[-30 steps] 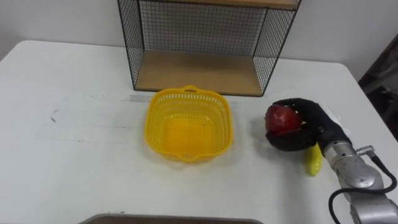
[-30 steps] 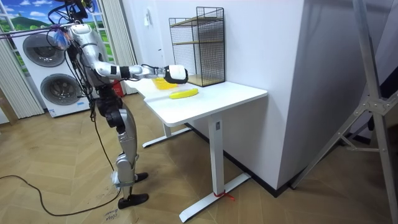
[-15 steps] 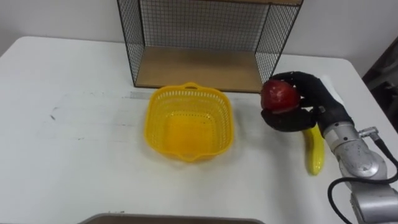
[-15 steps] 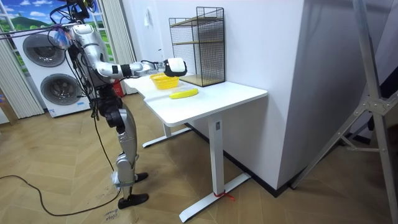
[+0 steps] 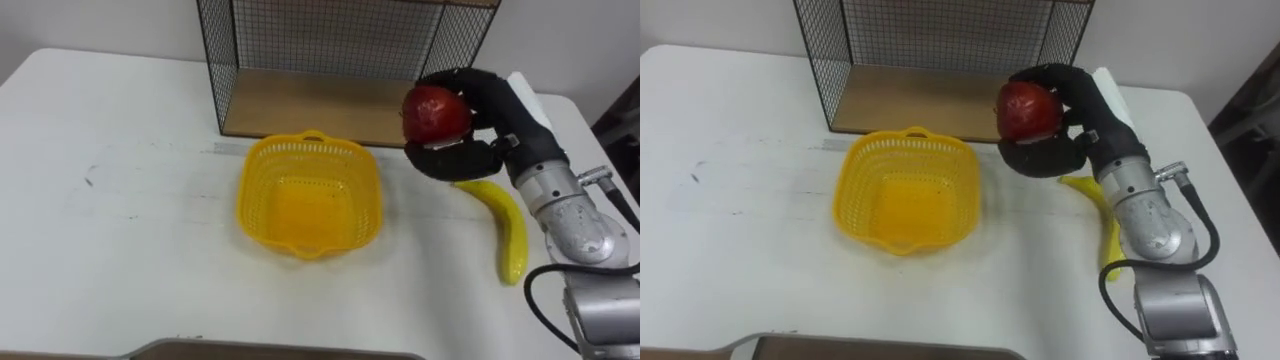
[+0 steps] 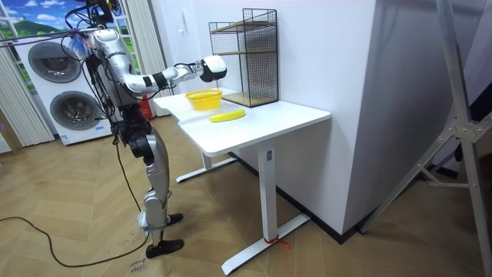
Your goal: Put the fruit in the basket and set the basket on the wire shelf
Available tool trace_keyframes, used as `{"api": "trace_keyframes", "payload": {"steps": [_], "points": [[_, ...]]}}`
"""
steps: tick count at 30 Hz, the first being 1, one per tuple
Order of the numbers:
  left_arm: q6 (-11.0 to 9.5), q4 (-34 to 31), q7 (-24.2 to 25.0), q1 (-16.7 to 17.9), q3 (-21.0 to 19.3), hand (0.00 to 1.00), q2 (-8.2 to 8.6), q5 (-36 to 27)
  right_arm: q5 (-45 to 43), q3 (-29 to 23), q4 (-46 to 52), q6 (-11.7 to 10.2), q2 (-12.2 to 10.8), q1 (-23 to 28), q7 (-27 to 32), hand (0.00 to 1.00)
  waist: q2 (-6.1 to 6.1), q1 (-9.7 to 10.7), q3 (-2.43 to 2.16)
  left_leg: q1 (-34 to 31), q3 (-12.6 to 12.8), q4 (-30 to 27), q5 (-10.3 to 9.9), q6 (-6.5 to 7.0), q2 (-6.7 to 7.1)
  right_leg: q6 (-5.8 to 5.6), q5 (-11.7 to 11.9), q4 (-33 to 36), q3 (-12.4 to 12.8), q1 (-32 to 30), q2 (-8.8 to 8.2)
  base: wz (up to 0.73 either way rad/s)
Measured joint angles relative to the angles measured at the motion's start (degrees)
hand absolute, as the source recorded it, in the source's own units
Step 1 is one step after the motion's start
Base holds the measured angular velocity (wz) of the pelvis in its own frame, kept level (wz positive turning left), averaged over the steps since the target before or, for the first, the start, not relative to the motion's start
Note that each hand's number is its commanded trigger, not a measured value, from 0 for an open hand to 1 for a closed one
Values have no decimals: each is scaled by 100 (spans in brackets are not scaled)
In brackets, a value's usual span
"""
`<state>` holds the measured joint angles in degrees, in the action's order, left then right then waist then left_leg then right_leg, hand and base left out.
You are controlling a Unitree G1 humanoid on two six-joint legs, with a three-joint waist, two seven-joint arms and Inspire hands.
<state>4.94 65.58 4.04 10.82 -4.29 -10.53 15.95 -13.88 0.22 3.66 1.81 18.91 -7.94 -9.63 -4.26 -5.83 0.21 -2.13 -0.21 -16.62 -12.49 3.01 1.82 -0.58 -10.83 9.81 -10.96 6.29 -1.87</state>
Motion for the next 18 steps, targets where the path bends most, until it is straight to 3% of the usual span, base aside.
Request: {"api": "trace_keyframes", "payload": {"steps": [4,9,16,18], "points": [[1,6,-17,-10,14,0,-6,-7,-155,178,0,90,-1,-52,-170,100,-52,-52,-22,1,-8,0,0,0,4,0,0,-1,-4,7,2,2],[6,11,-18,-5,29,0,-16,-22,-218,277,1,204,-1,-126,-319,100,-126,-71,19,-18,-49,-10,0,0,10,-1,1,-2,-15,11,2,3],[40,104,-114,-57,194,0,-36,-66,-215,554,4,206,-4,-297,-372,100,-112,-125,29,-23,-50,-3,-1,-1,0,-2,2,-1,-4,-14,8,-2],[121,102,-113,-126,235,0,-29,-42,-217,740,5,298,-6,-296,-429,100,-112,-213,30,-33,-44,-2,-1,-2,0,-1,2,-1,-4,-33,8,-2]]}}
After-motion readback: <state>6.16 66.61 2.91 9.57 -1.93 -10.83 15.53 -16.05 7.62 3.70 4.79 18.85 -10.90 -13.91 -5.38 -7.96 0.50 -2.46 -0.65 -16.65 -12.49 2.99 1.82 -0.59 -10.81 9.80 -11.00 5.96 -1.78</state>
